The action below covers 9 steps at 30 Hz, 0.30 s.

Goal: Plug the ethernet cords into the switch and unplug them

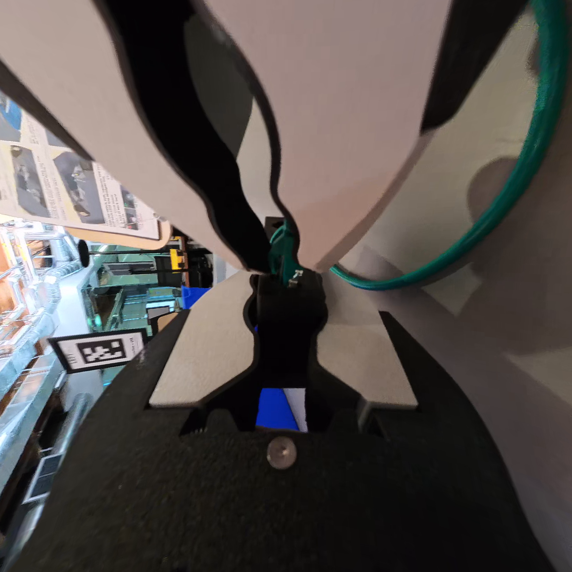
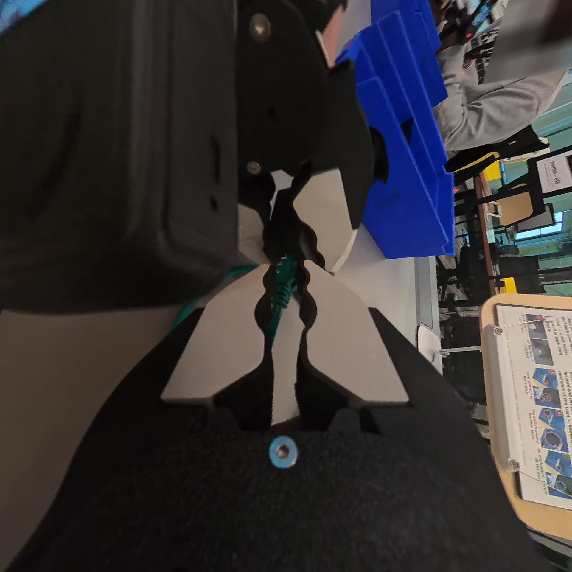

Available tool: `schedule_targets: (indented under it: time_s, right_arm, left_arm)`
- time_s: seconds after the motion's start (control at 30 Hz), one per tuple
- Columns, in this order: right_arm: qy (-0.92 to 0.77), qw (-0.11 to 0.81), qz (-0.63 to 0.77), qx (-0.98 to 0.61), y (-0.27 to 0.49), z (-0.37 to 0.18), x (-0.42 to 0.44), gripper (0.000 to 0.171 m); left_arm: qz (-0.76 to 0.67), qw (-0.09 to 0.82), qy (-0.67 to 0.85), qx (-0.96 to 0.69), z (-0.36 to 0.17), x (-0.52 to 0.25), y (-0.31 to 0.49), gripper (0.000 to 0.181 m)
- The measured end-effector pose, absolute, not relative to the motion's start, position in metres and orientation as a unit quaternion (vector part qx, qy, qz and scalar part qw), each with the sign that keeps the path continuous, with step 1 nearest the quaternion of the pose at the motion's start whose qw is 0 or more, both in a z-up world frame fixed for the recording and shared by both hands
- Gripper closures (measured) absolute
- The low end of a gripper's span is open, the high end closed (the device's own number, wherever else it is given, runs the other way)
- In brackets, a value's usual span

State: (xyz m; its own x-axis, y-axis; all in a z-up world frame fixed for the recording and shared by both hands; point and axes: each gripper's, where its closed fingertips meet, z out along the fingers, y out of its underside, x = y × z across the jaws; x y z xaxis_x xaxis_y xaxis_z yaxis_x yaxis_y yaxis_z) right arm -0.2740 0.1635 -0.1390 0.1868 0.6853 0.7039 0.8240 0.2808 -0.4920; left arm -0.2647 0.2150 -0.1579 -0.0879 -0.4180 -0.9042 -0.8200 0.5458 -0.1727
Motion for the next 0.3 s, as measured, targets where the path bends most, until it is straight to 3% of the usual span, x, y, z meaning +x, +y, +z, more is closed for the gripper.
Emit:
schedule_targets:
  time_s: [0.3]
  right_arm:
    - [-0.614,0.484,-0.058,-0.621,0.1607,-0.1355,-0.2728,0.156]
  left_arm:
    - [0.208,0.535,0.712,-0.404,-0.1534,-0.2592,0.2139,0.152]
